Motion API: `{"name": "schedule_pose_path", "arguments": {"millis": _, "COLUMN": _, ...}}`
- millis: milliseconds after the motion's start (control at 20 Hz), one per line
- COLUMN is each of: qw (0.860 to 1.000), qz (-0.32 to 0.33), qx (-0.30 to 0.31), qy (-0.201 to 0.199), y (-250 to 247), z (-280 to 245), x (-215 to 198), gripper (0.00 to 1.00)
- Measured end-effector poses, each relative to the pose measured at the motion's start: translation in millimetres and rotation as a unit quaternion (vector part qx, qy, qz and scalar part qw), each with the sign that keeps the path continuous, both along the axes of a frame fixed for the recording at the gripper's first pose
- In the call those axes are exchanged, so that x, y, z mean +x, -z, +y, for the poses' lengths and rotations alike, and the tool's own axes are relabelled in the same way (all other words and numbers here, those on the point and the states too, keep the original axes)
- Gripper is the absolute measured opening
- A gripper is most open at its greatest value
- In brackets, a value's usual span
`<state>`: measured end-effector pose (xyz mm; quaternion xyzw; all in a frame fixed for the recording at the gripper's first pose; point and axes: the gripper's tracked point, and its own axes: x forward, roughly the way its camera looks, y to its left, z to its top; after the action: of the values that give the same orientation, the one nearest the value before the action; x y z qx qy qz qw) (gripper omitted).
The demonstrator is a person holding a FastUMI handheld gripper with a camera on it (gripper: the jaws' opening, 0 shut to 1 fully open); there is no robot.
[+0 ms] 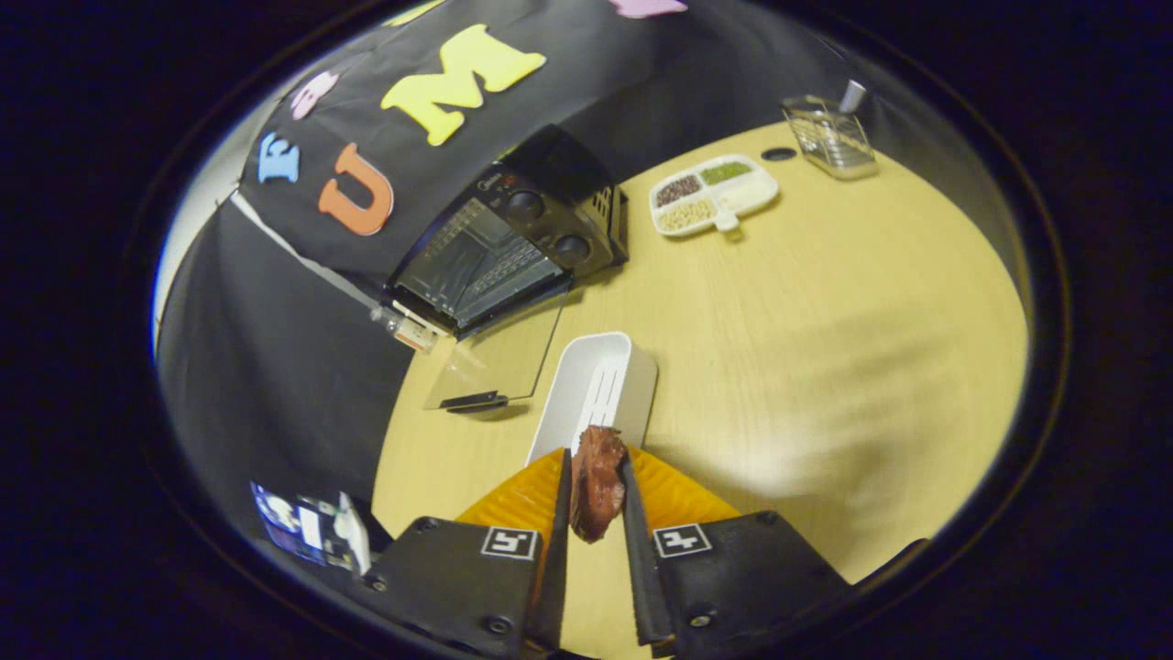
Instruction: Open the toaster oven, put the food inside, and close the toaster oven door.
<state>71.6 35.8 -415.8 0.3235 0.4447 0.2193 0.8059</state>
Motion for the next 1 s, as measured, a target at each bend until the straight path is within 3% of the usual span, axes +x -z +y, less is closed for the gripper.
{"name": "schedule_pose_path", "arguments": {"millis": 50, "qw": 1.000, "qz": 0.011, "qx": 0.015, "qy": 0.005, "y": 0.5, "z": -0.9, "x": 0.8, "gripper": 0.25}}
{"name": "schedule_pose_path", "arguments": {"millis": 250, "qw": 0.999, "qz": 0.027, "qx": 0.033, "qy": 0.009, "y": -2.6, "z": -2.1, "x": 0.1, "gripper": 0.16}}
{"name": "schedule_pose_path", "arguments": {"millis": 550, "qw": 0.998, "qz": -0.032, "qx": 0.043, "qy": 0.029, "y": -72.7, "z": 8.3, "x": 16.5, "gripper": 0.15}}
{"name": "schedule_pose_path", "arguments": {"millis": 750, "qw": 0.992, "qz": -0.072, "qx": 0.064, "qy": 0.079, "y": -117.1, "z": 49.5, "x": 42.2, "gripper": 0.15}}
{"name": "schedule_pose_path", "arguments": {"millis": 1000, "qw": 0.980, "qz": -0.084, "qx": 0.091, "qy": 0.154, "y": -126.4, "z": 134.5, "x": 80.1, "gripper": 0.14}}
